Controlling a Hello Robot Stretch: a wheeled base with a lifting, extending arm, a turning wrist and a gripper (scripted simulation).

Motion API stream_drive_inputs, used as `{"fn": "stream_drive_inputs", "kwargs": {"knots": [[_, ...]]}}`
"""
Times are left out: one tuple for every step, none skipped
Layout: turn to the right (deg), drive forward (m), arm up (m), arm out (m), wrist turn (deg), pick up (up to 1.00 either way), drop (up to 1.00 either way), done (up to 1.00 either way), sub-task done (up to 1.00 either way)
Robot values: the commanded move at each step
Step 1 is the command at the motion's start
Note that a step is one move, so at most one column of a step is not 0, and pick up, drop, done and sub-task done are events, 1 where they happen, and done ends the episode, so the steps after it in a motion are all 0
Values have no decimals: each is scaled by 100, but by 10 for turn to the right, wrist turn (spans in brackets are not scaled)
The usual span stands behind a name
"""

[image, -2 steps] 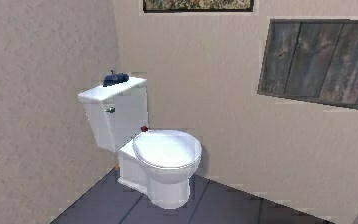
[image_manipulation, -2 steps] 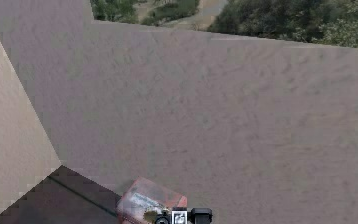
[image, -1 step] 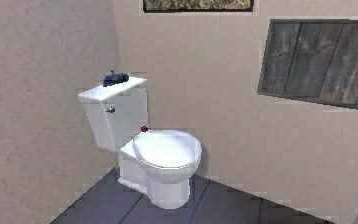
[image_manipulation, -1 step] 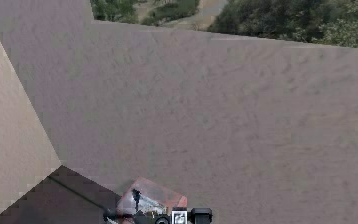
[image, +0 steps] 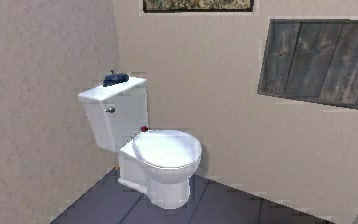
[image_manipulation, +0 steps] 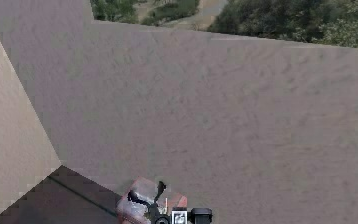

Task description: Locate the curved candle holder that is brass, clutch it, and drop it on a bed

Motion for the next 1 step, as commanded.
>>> {"fn": "stream_drive_inputs", "kwargs": {"knots": [[0,0,-30,0,0,0,0,0,0]]}}
